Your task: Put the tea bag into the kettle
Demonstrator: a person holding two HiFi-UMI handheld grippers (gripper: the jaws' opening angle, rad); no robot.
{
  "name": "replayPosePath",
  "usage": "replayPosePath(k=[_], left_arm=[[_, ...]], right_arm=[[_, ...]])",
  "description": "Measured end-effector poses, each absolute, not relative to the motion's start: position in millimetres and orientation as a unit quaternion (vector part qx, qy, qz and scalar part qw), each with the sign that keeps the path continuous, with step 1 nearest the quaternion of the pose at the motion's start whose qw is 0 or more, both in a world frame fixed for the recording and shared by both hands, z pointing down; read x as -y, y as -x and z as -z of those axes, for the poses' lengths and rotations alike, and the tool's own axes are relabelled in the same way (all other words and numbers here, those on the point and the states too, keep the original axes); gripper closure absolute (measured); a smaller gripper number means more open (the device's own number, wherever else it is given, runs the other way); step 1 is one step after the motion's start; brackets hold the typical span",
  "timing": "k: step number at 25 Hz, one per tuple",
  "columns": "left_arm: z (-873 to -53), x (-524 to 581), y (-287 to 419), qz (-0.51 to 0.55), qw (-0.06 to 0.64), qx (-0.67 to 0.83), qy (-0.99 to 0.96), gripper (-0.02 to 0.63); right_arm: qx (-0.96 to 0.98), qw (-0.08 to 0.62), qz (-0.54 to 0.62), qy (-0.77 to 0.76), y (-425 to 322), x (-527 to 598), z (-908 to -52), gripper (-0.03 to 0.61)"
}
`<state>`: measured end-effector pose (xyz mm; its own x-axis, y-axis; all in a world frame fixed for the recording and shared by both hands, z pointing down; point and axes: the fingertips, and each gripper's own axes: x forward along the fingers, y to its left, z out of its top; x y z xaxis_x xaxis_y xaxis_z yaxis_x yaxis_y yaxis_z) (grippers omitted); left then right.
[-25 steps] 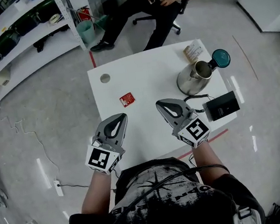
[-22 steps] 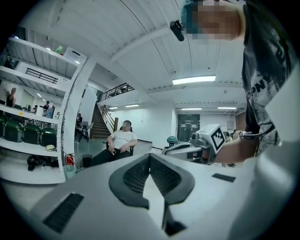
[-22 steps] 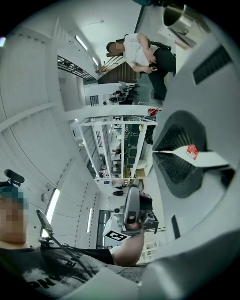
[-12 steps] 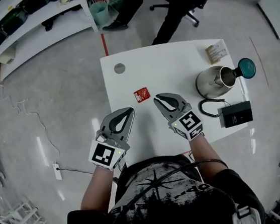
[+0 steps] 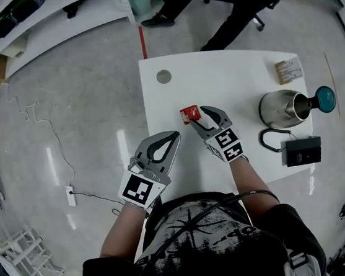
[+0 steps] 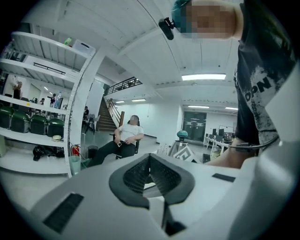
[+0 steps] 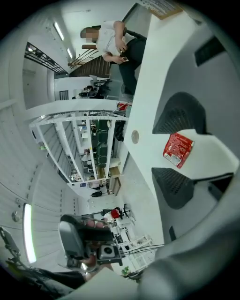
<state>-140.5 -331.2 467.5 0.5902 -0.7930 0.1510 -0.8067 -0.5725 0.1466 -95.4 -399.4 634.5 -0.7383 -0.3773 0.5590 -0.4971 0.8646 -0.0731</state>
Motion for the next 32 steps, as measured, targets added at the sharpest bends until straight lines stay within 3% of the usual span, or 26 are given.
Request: replayPosePath(k=[14, 24, 32], left_arm=[[-490.0, 321.6, 161.0, -0.043, 0.132, 0.468, -0.873, 0.603], [-496.6, 319.6, 166.0, -0.041, 0.140, 0.475, -0.868, 0.604], [-496.8, 317.7, 165.9, -0.045, 0.140, 0.477, -0.866, 0.603]], right_arm=[[0.888, 0.363, -0.135, -0.249, 113.0, 411.5, -707.5, 0.188], [0.883, 0.379, -0.130, -0.244, 117.1, 409.0, -709.0, 0.190], [0.885, 0.382, -0.124, -0.234, 118.6, 405.7, -706.7, 0.274]])
